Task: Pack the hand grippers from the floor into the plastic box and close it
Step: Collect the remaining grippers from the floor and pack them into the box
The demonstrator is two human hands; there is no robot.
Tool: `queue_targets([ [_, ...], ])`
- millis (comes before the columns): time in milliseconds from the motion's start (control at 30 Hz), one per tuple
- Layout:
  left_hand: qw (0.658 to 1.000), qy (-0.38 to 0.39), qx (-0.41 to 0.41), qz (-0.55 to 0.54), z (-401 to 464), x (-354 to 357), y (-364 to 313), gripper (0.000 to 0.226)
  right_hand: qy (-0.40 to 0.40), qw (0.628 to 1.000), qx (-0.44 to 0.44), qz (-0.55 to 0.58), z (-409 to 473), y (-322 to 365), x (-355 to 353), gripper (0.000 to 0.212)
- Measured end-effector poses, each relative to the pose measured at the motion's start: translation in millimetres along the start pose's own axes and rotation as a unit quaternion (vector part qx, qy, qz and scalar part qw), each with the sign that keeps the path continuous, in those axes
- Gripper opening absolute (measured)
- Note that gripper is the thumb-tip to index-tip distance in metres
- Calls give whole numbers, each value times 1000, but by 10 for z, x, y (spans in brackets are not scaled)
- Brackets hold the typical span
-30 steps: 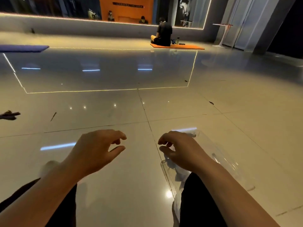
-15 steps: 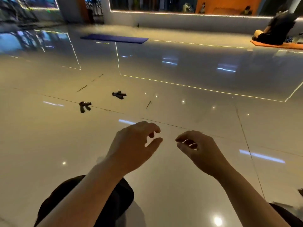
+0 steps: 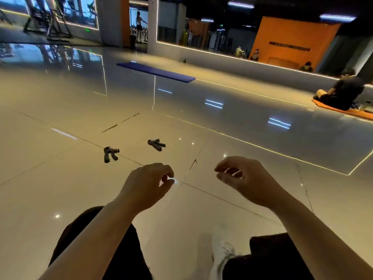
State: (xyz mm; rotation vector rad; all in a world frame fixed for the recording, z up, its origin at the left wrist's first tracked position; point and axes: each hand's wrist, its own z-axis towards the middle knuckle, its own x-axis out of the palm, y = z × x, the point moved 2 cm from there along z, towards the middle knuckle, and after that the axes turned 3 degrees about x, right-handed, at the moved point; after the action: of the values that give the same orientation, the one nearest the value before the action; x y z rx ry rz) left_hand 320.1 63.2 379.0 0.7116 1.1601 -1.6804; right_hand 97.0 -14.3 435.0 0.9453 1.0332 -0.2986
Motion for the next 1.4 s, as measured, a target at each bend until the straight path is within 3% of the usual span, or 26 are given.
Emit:
queue_targets([
  [200,999,-14,-42,-27,413,-11,349,9,12,997,55,49,709,-481,225,10],
  [367,990,-128,7,-63,731,-130,249,19,42,993,74,75,1349,-581,516,6],
  [600,972,-198,-120,-28,1086,-162,446,8,84,988,60,112,2143,-481,839,6],
  [733,967,-173,-189,-11,1124,-81,1007,11,131,986,52,88,2541,-495,1095,10],
  [800,970,-88,-222,37,1197,-18,1337,5,156,985,58,54,2772,-516,1224,10],
  [900,974,29,-209,82,1348,-36,1687,21,162,985,36,37,3190,-284,1341,11],
  [1000,972,7,-231,37,1459,-209,1989,23,146,981,-15,126,3540,238,1447,11],
  [1200,965,-41,-259,12,1752,-483,2518,21,149,973,-169,43,3928,836,1441,17],
  [1300,966,-44,-254,8,1907,-505,2708,20,176,971,-160,30,4141,626,1393,15],
  [1400,962,-26,-270,16,2023,-498,2909,21,191,978,-80,28,4481,267,1491,8],
])
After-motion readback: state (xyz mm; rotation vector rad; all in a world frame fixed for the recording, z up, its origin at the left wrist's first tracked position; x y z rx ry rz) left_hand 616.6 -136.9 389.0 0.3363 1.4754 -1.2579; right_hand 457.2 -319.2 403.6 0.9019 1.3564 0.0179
